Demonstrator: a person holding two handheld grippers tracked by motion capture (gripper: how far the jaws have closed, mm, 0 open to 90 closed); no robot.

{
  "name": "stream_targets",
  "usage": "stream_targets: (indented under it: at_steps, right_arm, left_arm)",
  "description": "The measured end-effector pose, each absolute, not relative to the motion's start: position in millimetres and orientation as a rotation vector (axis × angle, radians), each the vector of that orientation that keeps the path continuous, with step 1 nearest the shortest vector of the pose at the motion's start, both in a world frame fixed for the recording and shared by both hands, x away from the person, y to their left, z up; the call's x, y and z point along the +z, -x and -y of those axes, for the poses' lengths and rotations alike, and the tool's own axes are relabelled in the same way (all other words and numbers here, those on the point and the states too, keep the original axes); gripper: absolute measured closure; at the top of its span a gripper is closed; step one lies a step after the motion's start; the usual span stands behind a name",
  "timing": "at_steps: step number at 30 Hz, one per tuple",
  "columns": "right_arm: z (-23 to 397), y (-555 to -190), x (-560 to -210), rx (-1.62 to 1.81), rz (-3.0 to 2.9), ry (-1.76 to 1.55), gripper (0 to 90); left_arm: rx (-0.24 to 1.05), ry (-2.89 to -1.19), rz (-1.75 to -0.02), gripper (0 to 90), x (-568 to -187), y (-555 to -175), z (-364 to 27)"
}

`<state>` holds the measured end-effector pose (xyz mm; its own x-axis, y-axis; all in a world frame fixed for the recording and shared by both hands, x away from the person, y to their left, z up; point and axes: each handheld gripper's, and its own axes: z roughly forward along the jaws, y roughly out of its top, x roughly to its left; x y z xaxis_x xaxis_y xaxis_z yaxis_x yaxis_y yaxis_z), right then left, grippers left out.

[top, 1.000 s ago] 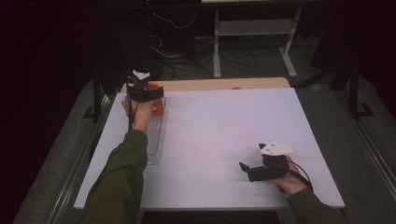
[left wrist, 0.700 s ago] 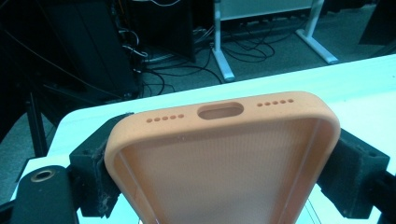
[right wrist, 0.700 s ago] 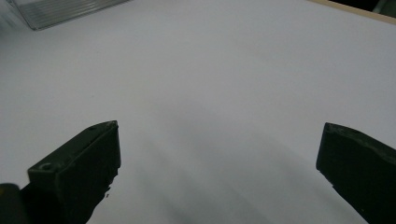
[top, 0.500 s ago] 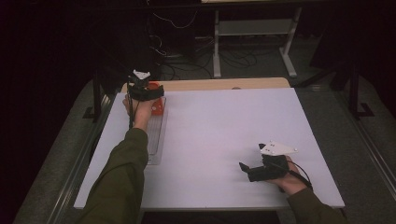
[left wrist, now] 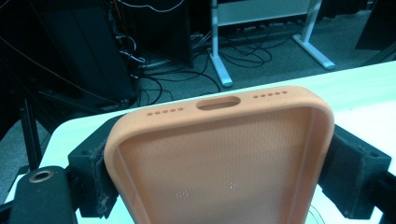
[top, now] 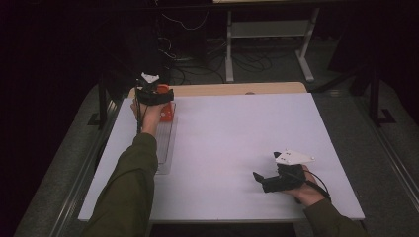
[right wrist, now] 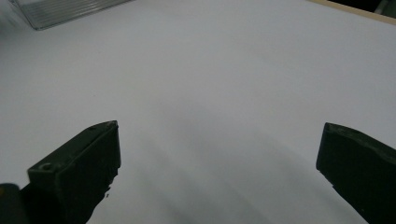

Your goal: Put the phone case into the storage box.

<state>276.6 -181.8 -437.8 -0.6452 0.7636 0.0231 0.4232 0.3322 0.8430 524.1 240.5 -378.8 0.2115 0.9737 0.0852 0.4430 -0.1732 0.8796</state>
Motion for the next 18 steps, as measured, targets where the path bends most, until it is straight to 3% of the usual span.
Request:
stream_targets:
  at_steps: [18]
  right_arm:
    - [181.6, -277.1, -438.1, 1.233, -2.227, -1.039, 0.0]
  left_arm:
    - [0.870, -1.735, -1.325, 0.6, -378.2, -523.7, -244.3]
